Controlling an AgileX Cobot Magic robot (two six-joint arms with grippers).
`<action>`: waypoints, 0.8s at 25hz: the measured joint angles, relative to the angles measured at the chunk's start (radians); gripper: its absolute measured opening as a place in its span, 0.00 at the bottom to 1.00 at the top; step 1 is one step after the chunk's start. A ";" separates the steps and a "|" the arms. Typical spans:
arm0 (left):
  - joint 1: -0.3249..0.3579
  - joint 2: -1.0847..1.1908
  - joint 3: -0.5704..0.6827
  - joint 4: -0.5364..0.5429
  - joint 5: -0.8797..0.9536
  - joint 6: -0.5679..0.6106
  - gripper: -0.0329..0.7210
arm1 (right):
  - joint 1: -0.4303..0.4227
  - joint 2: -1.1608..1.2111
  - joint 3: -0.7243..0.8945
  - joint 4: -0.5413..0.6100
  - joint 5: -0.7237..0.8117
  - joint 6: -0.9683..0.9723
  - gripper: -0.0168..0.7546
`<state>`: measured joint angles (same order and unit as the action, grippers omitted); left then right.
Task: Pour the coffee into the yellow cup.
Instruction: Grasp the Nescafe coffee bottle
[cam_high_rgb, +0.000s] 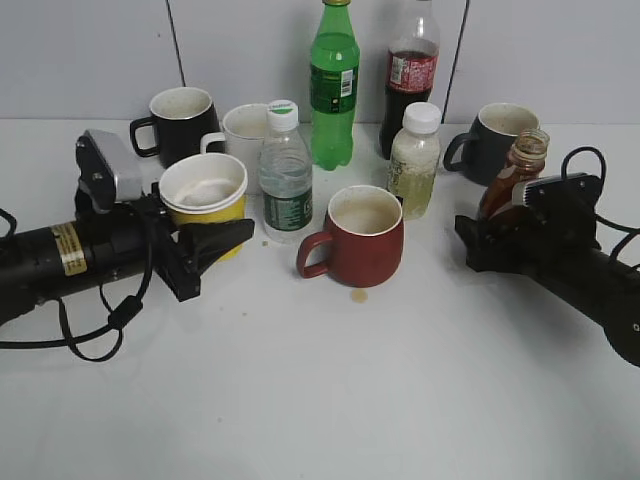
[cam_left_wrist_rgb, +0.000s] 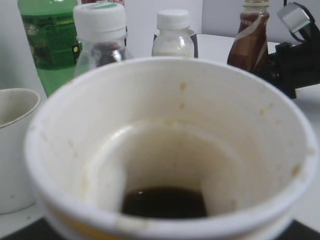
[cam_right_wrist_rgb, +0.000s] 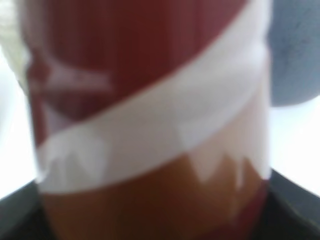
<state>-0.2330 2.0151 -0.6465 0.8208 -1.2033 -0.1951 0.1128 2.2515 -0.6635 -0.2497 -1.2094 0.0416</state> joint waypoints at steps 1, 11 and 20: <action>0.000 0.000 0.000 0.006 0.000 -0.001 0.57 | 0.000 0.000 -0.001 0.007 0.000 0.001 0.79; 0.000 0.000 0.000 0.020 0.000 -0.003 0.57 | 0.000 0.000 -0.003 0.022 0.000 0.002 0.79; 0.000 0.000 0.000 0.020 0.000 -0.003 0.57 | 0.000 0.000 -0.003 0.023 0.000 -0.010 0.79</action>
<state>-0.2330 2.0151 -0.6465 0.8406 -1.2033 -0.1982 0.1128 2.2515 -0.6664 -0.2268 -1.2094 0.0316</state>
